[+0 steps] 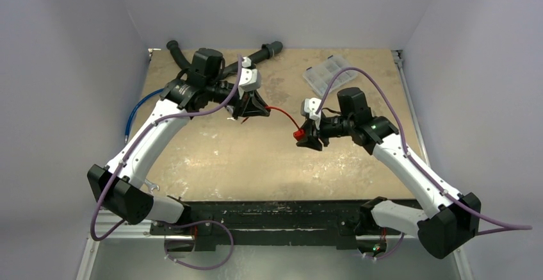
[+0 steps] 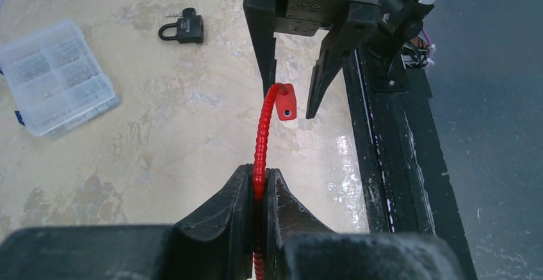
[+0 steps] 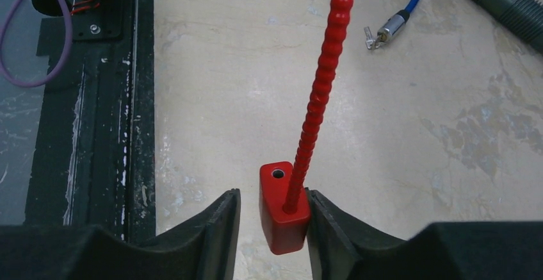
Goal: Lock with the key
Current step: Lock the lock.
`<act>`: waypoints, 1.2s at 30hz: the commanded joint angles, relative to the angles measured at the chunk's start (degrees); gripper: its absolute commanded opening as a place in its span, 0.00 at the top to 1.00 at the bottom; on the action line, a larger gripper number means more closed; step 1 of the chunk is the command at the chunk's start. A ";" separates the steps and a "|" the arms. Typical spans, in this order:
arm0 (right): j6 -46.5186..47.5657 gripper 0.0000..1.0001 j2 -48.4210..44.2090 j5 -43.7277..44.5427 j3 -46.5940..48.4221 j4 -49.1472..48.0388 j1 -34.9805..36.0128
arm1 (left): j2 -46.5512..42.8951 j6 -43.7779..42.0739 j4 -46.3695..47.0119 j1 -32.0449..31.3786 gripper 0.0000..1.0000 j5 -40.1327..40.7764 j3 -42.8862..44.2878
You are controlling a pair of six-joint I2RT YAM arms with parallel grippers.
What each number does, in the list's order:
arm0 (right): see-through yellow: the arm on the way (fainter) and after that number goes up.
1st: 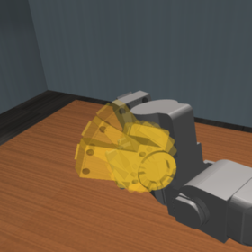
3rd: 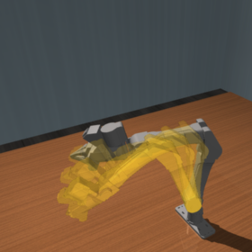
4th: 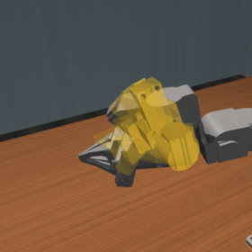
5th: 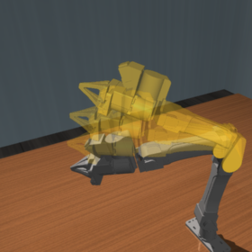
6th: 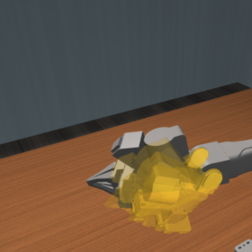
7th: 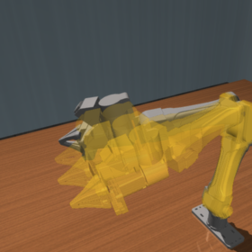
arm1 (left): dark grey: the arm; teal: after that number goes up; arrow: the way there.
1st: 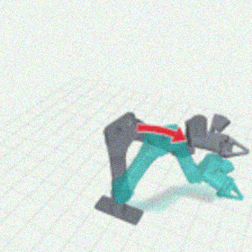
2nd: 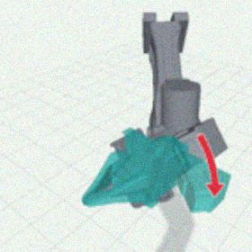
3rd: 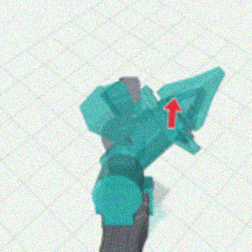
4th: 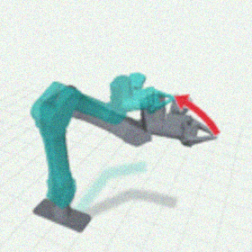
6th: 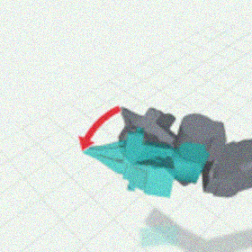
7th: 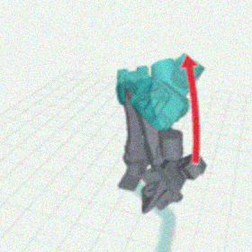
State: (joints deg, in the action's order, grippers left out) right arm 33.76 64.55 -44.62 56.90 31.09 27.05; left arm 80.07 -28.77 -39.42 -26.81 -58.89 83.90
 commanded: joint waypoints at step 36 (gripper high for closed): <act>-11.52 1.00 -0.12 10.36 0.19 -1.69 0.15 | 1.02 -13.21 -10.06 2.40 0.39 23.56 4.27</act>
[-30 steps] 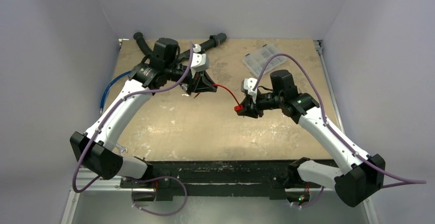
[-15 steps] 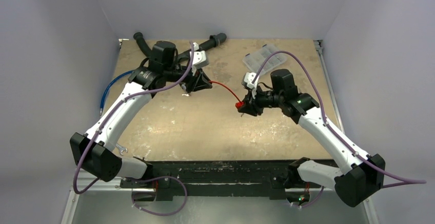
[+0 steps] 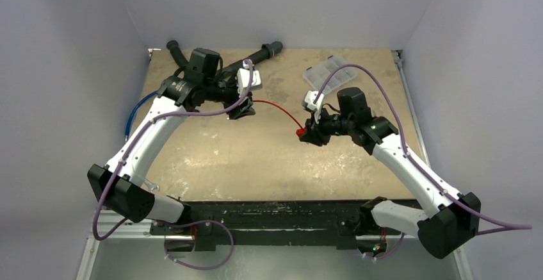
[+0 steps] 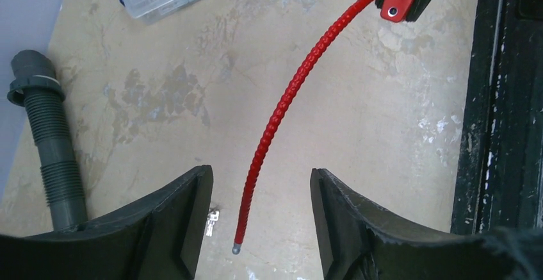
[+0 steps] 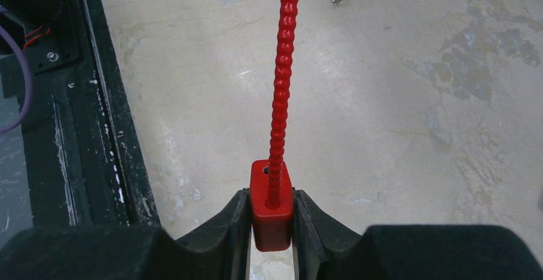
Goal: Lock with the key
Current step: Lock the lock.
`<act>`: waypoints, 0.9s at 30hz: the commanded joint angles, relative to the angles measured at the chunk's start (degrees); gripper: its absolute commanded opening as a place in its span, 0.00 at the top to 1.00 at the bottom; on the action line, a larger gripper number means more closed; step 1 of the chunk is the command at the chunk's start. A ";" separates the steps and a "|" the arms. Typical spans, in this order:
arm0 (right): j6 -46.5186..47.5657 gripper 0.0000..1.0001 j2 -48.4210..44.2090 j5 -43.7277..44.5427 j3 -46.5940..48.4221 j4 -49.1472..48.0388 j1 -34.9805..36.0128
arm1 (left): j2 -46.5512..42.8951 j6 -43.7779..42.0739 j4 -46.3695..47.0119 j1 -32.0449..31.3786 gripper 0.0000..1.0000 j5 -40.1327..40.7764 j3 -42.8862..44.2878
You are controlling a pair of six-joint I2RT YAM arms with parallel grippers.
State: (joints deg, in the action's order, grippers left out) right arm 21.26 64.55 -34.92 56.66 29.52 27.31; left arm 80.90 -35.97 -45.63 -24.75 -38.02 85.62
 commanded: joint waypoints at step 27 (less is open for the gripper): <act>2.50 1.00 0.22 -1.03 1.26 1.55 -0.07 | 3.27 -8.28 -5.37 -0.03 0.61 4.57 3.43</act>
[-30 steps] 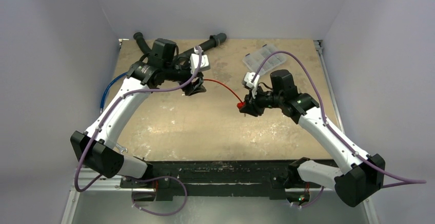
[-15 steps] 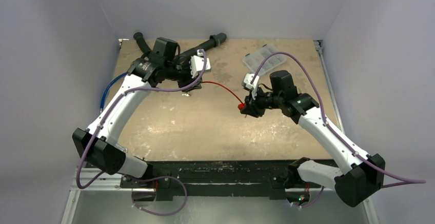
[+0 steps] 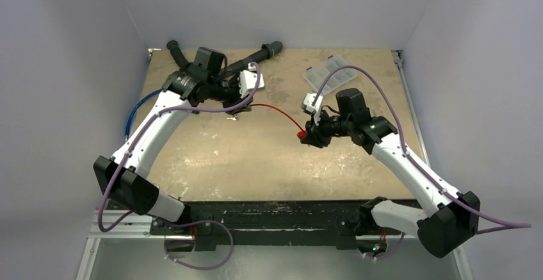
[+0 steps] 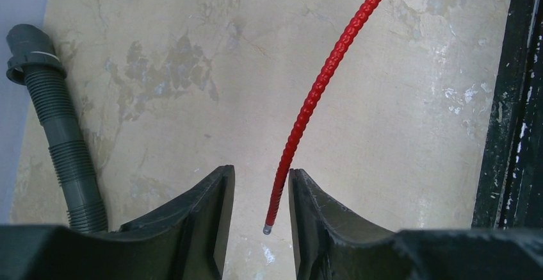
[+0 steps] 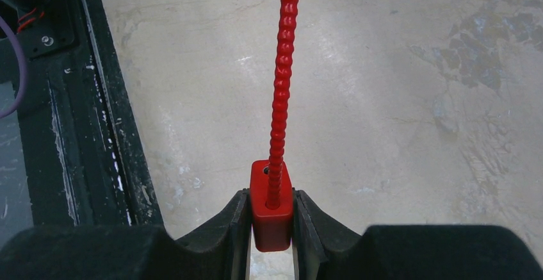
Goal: Lock with the key
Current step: Lock the lock.
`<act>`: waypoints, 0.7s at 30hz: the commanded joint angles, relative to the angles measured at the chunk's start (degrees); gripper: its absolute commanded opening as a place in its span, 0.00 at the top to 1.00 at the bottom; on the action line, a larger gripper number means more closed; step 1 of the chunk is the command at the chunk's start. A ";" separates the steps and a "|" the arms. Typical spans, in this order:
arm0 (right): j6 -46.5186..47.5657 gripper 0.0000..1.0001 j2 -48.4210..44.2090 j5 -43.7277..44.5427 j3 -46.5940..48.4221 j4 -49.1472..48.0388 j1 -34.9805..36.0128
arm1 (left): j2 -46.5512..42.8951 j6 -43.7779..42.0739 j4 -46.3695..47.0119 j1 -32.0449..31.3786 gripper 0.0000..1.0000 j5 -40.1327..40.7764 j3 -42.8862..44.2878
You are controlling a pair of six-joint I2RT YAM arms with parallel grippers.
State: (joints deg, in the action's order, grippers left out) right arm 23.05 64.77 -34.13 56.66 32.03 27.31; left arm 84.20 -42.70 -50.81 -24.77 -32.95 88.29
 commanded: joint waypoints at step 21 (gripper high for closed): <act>-14.23 1.00 -0.11 -1.18 4.12 -19.89 -0.09 | -3.85 42.61 33.12 -0.45 1.00 -15.74 -8.59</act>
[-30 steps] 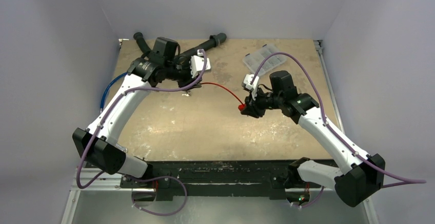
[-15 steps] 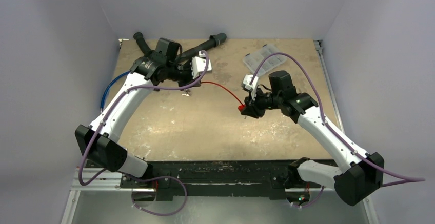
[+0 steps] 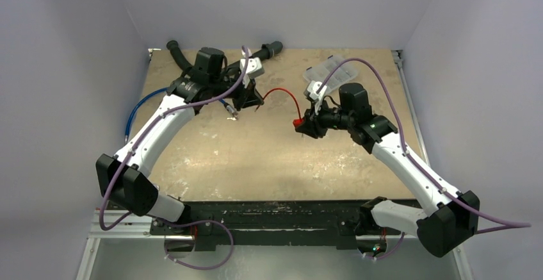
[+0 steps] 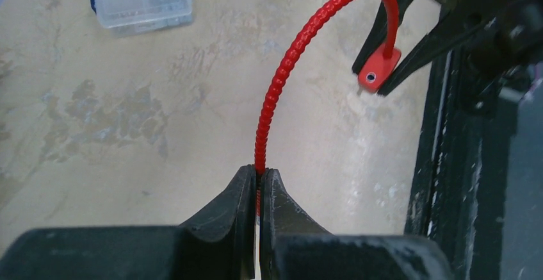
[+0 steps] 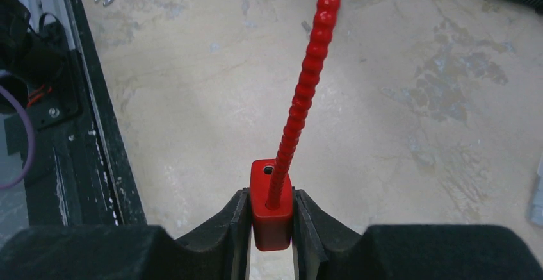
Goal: Lock with the key
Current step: Lock the lock.
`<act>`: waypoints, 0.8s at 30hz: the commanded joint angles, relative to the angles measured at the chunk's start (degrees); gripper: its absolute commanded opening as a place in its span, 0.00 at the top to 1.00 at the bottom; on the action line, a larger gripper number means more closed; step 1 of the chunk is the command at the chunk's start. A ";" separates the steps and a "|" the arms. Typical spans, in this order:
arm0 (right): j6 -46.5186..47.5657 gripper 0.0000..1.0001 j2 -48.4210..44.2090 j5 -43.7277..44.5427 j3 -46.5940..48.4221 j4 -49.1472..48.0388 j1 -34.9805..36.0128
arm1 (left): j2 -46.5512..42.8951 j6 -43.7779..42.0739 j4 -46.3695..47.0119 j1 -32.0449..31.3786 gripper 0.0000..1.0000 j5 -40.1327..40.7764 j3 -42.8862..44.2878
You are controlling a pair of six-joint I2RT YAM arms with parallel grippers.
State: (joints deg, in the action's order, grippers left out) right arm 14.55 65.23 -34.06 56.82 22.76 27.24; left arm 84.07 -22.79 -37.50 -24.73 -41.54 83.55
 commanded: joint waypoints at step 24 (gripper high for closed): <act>-18.50 1.00 -0.99 -2.12 3.85 -24.64 0.05 | -4.80 52.33 52.90 -6.24 1.00 -6.64 -8.73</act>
State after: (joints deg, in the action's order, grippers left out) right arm -1.21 65.23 -35.53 58.85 4.67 27.27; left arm 80.64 25.98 10.20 -29.78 -45.43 75.70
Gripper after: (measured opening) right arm 0.310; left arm 0.034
